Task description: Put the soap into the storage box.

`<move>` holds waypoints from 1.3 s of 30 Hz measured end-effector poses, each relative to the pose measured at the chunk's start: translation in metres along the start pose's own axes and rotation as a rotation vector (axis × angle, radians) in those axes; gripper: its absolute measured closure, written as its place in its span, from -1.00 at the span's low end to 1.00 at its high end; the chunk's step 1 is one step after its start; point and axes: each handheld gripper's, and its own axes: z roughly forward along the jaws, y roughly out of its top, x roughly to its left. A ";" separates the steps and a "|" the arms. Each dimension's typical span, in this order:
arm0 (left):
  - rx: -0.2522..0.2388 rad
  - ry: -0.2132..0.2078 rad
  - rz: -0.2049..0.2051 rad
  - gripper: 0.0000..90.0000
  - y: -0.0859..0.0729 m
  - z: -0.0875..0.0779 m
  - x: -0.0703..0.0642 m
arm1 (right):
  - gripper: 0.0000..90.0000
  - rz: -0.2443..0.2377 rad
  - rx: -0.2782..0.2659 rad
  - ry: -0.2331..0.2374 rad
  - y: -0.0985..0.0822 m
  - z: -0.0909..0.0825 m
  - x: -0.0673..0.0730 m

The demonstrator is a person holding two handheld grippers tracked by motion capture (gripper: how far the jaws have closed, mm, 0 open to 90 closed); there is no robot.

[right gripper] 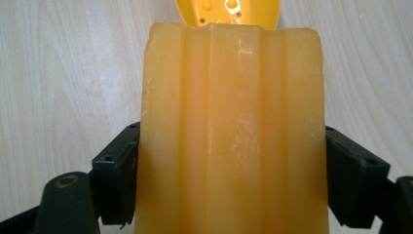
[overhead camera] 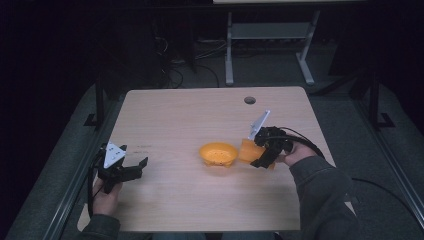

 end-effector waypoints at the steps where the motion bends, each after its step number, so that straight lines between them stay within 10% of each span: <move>1: 0.000 0.000 -0.001 -0.69 0.000 0.000 0.000 | -0.54 -0.004 -0.002 -0.001 0.002 0.000 -0.001; 39: -0.001 0.001 -0.003 -0.69 0.000 0.000 0.001 | -0.54 -0.070 -0.026 0.051 0.057 0.014 -0.014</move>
